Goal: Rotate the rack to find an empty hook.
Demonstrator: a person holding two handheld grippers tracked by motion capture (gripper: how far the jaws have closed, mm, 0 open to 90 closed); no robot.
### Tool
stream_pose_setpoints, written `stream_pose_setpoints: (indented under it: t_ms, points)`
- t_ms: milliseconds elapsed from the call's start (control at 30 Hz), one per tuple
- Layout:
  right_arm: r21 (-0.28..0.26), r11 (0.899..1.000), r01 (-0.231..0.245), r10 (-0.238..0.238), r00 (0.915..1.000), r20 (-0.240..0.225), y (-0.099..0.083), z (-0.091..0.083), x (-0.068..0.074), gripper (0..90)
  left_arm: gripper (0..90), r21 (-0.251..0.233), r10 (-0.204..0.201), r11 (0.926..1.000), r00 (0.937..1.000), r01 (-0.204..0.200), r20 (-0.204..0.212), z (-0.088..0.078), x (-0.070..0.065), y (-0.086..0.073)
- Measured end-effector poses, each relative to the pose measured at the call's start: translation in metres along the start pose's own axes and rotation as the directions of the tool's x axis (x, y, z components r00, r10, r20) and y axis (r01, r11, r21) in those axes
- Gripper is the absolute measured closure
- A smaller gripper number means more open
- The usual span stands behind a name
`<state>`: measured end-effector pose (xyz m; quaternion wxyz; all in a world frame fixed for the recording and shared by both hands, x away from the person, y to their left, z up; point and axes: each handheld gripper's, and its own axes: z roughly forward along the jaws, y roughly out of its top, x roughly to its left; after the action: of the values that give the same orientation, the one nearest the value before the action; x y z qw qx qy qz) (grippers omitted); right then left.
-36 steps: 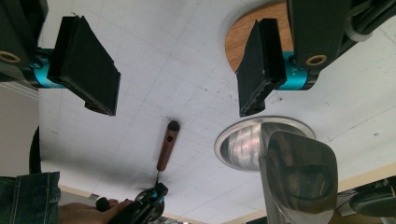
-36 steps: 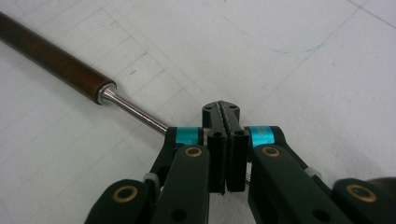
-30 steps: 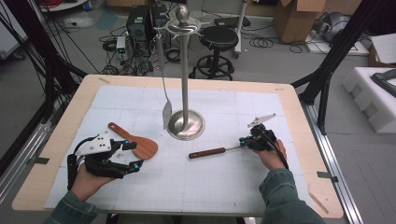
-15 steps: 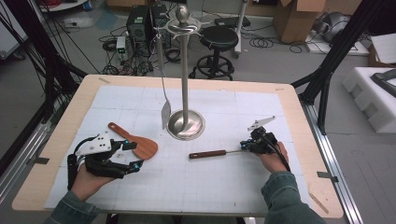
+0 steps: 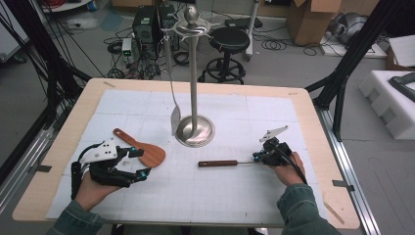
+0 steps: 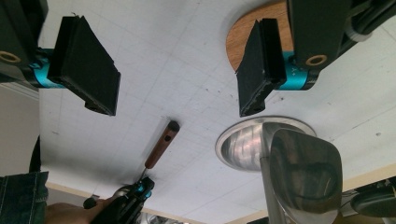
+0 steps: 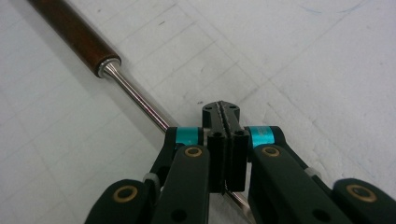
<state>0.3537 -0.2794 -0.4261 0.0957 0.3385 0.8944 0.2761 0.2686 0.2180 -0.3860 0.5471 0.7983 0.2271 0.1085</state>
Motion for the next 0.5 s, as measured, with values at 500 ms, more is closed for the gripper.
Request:
stream_pose_setpoints:
  t_ms: [500]
  points:
    - [0.026,0.999,0.018,-0.018,0.9998,0.001,-0.0009,-0.0046,0.0089,90.0,30.6,0.000,0.002,1.0000,1.0000,-0.002,0.005,0.0011,-0.0003,0.0008]
